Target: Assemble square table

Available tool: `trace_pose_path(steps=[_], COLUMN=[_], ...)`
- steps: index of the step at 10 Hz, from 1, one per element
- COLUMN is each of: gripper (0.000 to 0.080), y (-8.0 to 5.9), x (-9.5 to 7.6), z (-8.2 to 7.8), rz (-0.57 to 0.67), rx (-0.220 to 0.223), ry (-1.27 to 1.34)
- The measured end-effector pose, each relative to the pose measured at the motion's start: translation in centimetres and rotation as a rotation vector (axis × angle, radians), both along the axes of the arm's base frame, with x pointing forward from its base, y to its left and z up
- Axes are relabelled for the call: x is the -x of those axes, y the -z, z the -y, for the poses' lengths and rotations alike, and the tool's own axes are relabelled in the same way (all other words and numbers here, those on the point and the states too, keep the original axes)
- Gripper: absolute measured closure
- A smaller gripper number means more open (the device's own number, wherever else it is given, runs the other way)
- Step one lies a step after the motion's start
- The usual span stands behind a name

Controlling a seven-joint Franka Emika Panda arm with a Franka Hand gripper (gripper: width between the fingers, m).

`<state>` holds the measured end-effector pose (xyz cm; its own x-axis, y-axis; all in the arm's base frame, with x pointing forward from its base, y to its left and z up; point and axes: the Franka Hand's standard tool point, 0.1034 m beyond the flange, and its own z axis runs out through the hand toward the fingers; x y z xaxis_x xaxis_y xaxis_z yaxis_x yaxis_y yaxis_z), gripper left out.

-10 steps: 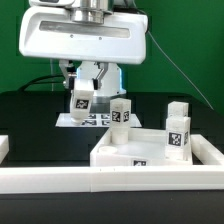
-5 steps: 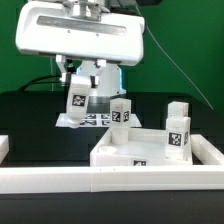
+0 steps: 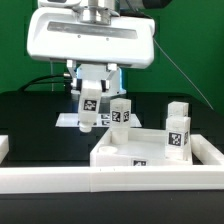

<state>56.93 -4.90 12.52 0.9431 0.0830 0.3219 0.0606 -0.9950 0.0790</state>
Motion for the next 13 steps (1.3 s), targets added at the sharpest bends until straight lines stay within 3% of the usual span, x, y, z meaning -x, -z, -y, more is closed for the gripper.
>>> trace_pose_path(steps=[3,6,13], gripper=[0.0509,0.0509,0.0509], y=[0.7,-0.7,0.7], x=[-0.7,-1.4,-1.6], z=[-1.2,-1.4,-2.0], rz=[-0.012,-0.002,-0.018], rx=[-0.054,-0.106,-0.110], ry=[0.011,0.016,0.006])
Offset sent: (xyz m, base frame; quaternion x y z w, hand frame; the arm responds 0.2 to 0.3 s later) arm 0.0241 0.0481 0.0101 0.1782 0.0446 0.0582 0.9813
